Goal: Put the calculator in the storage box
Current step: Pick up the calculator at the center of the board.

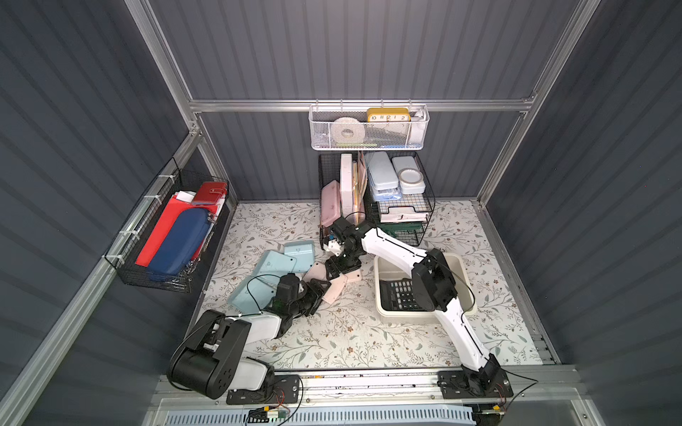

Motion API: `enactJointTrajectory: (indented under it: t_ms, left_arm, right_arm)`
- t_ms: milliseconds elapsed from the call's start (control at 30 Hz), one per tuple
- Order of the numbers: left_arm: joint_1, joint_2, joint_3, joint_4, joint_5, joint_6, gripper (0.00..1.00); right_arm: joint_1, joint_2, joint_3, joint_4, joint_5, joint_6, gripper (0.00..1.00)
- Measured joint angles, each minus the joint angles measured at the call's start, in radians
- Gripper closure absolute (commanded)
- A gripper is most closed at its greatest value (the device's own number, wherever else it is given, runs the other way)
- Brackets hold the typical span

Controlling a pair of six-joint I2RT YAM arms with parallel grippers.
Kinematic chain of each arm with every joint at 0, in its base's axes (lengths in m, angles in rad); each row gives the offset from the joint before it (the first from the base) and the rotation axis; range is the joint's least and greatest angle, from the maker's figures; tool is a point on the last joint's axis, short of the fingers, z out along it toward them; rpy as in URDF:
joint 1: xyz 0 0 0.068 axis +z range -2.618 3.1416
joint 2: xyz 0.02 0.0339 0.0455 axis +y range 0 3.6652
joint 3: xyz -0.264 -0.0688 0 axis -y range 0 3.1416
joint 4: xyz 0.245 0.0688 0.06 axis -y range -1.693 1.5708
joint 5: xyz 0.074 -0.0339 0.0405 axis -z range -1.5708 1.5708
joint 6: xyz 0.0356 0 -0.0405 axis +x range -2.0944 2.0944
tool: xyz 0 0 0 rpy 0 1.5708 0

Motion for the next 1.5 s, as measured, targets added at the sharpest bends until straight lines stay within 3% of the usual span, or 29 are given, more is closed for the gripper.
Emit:
enactJointTrajectory:
  t_ms: [400, 667, 800, 900, 1133, 1333, 1500]
  left_arm:
    - [0.003, -0.254, 0.064, -0.202, -0.007, -0.002, 0.63]
    - [0.005, -0.219, 0.135, -0.27, -0.01, 0.029, 0.82]
    - [0.005, -0.192, 0.174, -0.311, -0.01, 0.055, 0.84]
    - [0.005, -0.193, 0.216, -0.365, -0.018, 0.065, 0.84]
    - [0.005, -0.274, 0.311, -0.482, -0.039, 0.072, 0.83]
    - [0.005, -0.266, 0.415, -0.578, -0.002, 0.069, 0.89]
    - [0.005, -0.232, 0.594, -0.704, 0.037, 0.05, 0.89]
  right_arm:
    - [-0.006, -0.195, -0.202, 0.13, -0.077, 0.053, 0.22]
    - [-0.018, -0.427, -0.358, 0.222, -0.054, 0.084, 0.13]
    - [-0.017, -0.549, -0.465, 0.275, -0.026, 0.095, 0.01]
    - [-0.017, -0.64, -0.557, 0.312, 0.005, 0.089, 0.01]
    - [0.02, -0.878, -0.805, 0.439, 0.134, 0.019, 0.01]
    - [0.134, -1.057, -1.004, 0.605, 0.325, -0.088, 0.01]
    - [0.252, -1.156, -1.174, 0.781, 0.526, -0.238, 0.01]
